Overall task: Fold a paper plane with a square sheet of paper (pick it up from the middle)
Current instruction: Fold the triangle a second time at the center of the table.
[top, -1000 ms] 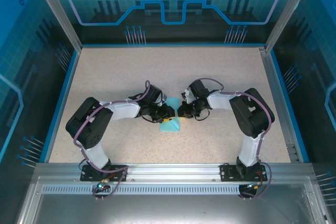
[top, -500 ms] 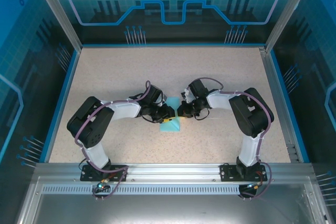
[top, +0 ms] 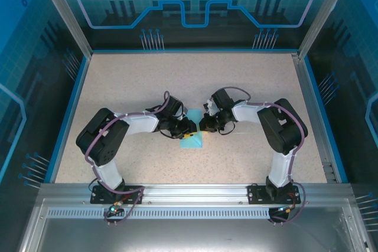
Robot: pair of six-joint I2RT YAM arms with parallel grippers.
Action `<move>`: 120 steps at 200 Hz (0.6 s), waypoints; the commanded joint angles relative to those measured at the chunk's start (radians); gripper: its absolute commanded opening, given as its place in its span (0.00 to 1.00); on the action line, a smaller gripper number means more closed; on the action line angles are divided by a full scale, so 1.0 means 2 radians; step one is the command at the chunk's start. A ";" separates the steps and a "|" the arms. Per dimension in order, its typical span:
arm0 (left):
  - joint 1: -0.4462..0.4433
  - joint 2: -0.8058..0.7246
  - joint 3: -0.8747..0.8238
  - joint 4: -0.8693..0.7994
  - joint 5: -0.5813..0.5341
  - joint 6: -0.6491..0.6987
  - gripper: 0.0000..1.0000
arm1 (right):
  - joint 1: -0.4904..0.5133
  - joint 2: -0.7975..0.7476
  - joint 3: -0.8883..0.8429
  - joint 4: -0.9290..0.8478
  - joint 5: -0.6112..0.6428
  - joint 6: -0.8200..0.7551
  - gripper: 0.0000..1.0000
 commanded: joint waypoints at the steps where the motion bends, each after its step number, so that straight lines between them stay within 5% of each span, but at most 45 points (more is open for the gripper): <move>1: 0.003 0.011 0.013 -0.011 0.004 0.013 0.30 | 0.008 0.012 0.008 -0.010 0.017 -0.006 0.08; 120: 0.002 0.016 0.015 -0.012 0.005 0.013 0.30 | 0.007 0.012 0.012 -0.009 0.021 -0.007 0.07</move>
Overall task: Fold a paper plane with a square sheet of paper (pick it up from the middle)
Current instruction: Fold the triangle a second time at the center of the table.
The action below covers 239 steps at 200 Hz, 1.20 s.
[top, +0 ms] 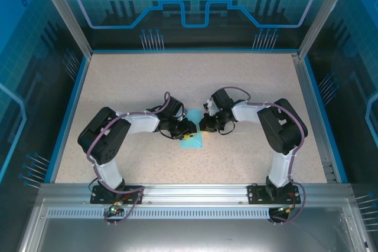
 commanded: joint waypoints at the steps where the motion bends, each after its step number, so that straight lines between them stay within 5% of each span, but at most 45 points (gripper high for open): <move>1: 0.002 0.006 0.013 -0.010 0.005 0.013 0.30 | 0.007 0.013 0.011 -0.008 0.019 -0.007 0.07; 239: 0.002 0.023 0.019 -0.034 -0.002 0.010 0.30 | 0.009 0.015 0.019 -0.017 0.038 -0.006 0.04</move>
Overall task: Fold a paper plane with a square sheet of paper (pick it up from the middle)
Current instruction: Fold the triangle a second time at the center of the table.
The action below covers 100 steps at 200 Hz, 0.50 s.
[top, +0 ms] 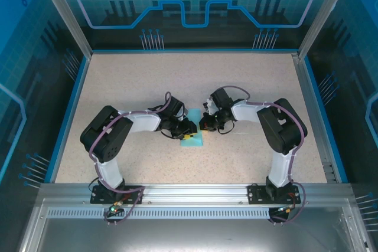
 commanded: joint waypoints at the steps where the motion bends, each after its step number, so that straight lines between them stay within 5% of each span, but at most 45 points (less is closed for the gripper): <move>1: 0.002 0.010 0.010 -0.028 -0.003 0.010 0.30 | 0.006 0.014 0.009 -0.009 0.024 -0.006 0.04; 68: 0.002 0.010 0.009 -0.047 -0.017 0.010 0.28 | 0.006 -0.064 0.000 -0.040 0.073 0.006 0.21; 100: 0.002 0.009 0.006 -0.049 -0.022 0.007 0.26 | 0.017 -0.091 -0.017 -0.050 0.071 0.014 0.18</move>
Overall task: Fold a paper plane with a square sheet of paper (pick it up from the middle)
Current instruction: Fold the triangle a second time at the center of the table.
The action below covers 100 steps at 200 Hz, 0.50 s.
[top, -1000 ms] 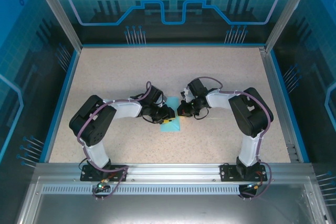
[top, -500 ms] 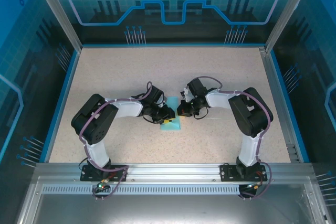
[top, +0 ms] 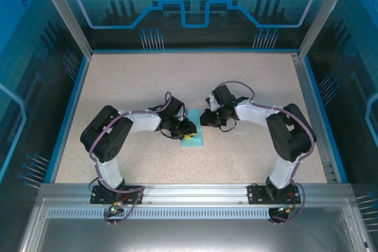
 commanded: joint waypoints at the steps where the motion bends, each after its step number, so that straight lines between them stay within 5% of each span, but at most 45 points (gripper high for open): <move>1: 0.002 0.008 0.003 -0.040 -0.018 0.007 0.26 | 0.015 -0.026 -0.017 -0.023 0.012 0.010 0.18; 52: 0.001 0.007 -0.005 -0.033 -0.024 -0.005 0.25 | 0.057 -0.062 -0.062 -0.015 0.004 0.045 0.12; 100: 0.001 0.002 -0.010 -0.026 -0.026 -0.011 0.24 | 0.081 -0.039 -0.059 -0.026 0.030 0.051 0.18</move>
